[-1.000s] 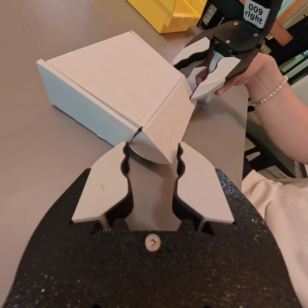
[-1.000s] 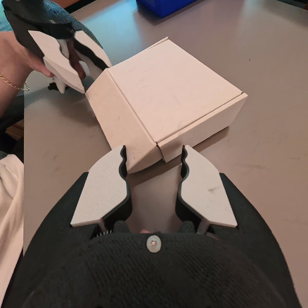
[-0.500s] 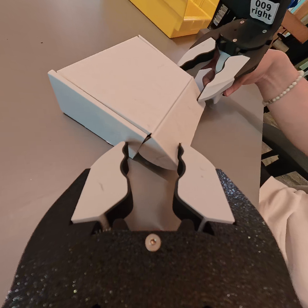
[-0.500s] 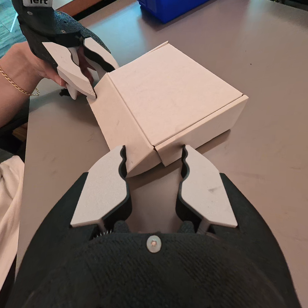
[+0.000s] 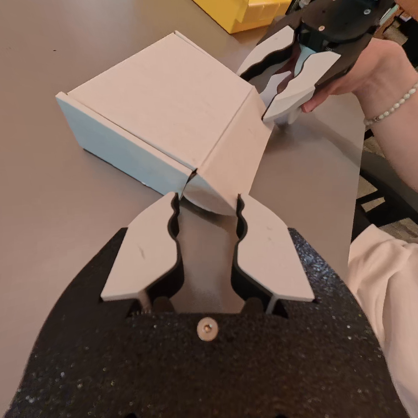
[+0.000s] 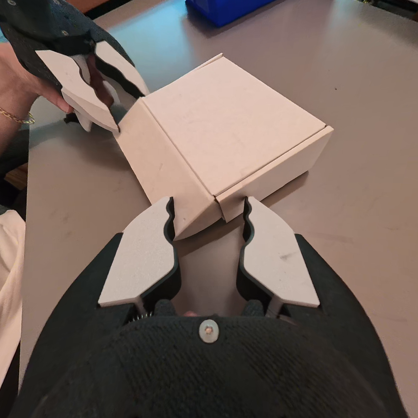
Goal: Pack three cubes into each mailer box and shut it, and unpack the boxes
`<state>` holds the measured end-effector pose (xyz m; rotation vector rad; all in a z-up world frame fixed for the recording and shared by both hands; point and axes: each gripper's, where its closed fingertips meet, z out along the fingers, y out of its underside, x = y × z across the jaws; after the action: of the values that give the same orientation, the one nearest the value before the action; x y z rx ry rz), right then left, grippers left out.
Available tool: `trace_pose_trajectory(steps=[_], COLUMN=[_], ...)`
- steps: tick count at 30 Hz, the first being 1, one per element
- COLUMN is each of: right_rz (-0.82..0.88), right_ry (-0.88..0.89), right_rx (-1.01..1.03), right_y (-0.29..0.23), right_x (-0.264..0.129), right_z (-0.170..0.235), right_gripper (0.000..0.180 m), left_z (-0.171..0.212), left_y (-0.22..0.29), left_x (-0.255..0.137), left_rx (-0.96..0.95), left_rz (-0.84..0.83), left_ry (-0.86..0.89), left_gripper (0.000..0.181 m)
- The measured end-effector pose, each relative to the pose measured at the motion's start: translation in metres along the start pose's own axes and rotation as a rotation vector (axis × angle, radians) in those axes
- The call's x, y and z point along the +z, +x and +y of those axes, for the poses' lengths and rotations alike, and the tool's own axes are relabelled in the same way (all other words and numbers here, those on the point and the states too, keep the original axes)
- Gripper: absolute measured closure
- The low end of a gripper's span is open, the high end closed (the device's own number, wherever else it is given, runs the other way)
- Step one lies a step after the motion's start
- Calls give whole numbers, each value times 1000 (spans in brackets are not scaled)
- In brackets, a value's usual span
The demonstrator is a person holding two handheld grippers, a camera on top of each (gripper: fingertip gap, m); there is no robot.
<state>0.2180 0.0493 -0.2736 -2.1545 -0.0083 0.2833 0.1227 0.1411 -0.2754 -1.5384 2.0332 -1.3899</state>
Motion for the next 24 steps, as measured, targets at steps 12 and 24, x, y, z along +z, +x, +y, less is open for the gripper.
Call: trace_pose_trajectory(steps=[12, 24], right_rz=[-7, -14], right_ry=[3, 20], right_rx=[16, 29], right_y=[0, -3], right_x=[1, 4], right_z=[0, -1], right_gripper=[121, 122], left_z=[-4, 1], left_y=[7, 0], left_x=[-3, 7], left_rx=[-161, -245], left_rz=[74, -30], left_ry=[21, -29], left_gripper=[138, 136])
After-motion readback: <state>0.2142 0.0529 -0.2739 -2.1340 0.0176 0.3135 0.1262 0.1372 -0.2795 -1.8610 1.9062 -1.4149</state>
